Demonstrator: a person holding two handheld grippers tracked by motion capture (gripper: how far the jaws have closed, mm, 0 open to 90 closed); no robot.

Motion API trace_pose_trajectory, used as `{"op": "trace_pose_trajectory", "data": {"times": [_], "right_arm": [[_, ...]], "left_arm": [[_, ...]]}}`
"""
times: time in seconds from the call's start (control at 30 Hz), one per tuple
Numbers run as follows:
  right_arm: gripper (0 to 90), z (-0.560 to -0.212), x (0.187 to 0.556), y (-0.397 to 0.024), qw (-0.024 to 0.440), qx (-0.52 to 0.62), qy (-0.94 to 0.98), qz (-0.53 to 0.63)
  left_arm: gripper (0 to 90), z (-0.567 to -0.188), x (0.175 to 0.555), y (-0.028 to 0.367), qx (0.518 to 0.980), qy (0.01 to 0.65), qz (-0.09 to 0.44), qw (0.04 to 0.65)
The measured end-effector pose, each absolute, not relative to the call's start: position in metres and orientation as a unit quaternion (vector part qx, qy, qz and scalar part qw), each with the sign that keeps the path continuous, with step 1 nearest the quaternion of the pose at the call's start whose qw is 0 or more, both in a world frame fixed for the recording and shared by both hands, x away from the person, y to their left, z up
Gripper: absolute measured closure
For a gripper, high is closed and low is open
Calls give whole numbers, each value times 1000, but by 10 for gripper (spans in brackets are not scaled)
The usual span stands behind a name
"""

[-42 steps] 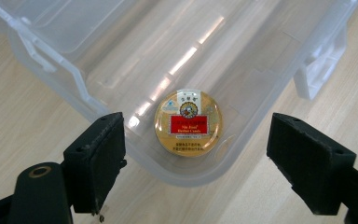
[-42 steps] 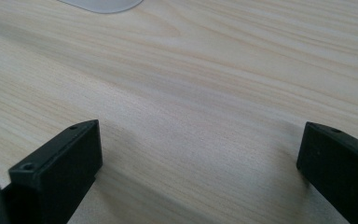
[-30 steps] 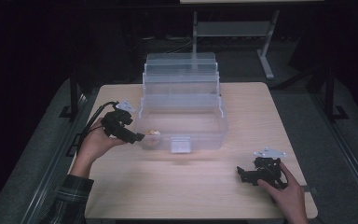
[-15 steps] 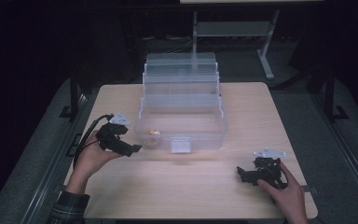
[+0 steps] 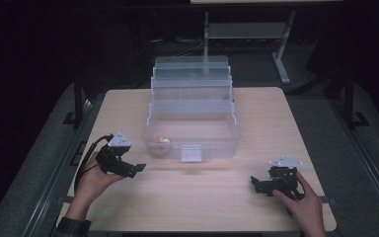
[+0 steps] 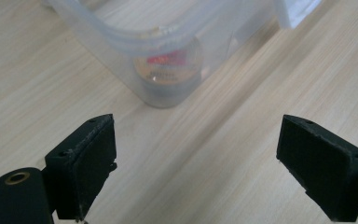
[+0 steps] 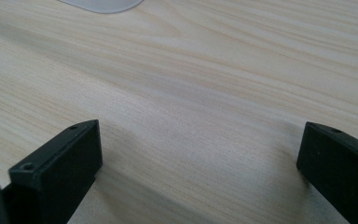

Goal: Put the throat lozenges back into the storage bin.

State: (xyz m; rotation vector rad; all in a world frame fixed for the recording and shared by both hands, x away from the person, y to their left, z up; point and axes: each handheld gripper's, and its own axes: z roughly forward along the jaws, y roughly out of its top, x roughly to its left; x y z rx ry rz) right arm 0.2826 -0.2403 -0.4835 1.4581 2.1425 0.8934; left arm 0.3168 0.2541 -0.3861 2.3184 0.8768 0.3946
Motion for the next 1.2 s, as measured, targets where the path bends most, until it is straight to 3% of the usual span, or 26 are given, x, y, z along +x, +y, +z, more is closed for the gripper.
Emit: {"op": "trace_pose_trajectory", "data": {"times": [0.77, 1.2], "right_arm": [[0, -483, 283, -240, 199, 521, 766, 319], [0, -483, 283, -240, 199, 521, 766, 320]], "left_arm": [[111, -440, 270, 279, 850, 371, 179, 329], [110, -464, 258, 288, 852, 388, 164, 311]]}}
